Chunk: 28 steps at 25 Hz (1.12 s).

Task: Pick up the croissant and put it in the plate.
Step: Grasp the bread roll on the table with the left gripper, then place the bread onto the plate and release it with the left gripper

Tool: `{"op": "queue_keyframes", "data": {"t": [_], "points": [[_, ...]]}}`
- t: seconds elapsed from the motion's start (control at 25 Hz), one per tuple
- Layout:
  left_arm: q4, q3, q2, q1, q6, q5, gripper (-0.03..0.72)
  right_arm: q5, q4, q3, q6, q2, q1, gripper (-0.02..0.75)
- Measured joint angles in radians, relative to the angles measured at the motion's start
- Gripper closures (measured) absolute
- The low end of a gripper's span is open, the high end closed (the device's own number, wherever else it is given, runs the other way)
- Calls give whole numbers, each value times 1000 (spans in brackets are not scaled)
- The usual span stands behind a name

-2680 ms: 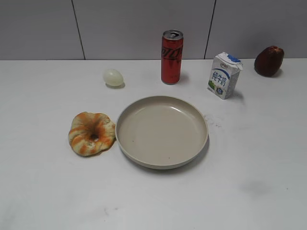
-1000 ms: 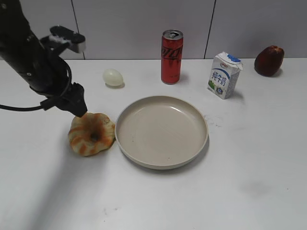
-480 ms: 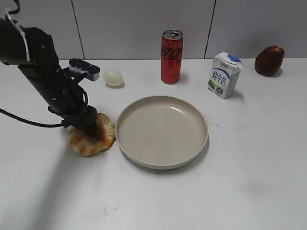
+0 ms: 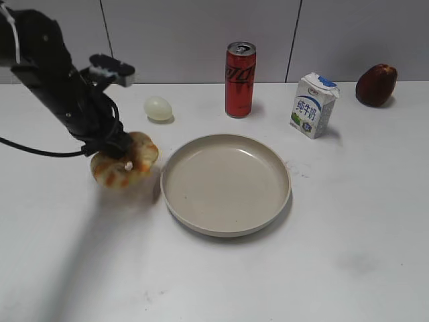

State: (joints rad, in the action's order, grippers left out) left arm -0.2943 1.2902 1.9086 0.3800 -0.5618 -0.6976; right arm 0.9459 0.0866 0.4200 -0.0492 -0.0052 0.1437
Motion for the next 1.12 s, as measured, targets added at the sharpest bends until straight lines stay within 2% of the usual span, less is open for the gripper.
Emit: {"op": "queue_keyframes", "data": {"t": [0.16, 0.32, 0.52, 0.68, 0.76, 0.88, 0.96, 1.04, 1.12], "points": [[-102, 64, -64, 44, 0, 13, 540, 0, 0, 0, 0, 0, 0, 167], [-127, 76, -50, 170, 0, 106, 540, 0, 0, 0, 0, 0, 0, 167], [-53, 76, 41, 339, 0, 176, 540, 0, 0, 0, 0, 0, 0, 167], [-13, 76, 105, 378, 0, 199, 540, 0, 0, 0, 0, 0, 0, 167], [-8, 76, 125, 379, 0, 199, 469, 0, 0, 0, 0, 0, 0, 167], [-3, 76, 128, 378, 1, 200, 242, 0, 0, 0, 0, 0, 0, 167], [-3, 82, 128, 371, 6, 195, 123, 0, 0, 0, 0, 0, 0, 167], [-2, 95, 122, 360, 21, 172, 73, 0, 0, 0, 0, 0, 0, 167], [-1, 117, 103, 346, 35, 116, 68, 0, 0, 0, 0, 0, 0, 167]]}}
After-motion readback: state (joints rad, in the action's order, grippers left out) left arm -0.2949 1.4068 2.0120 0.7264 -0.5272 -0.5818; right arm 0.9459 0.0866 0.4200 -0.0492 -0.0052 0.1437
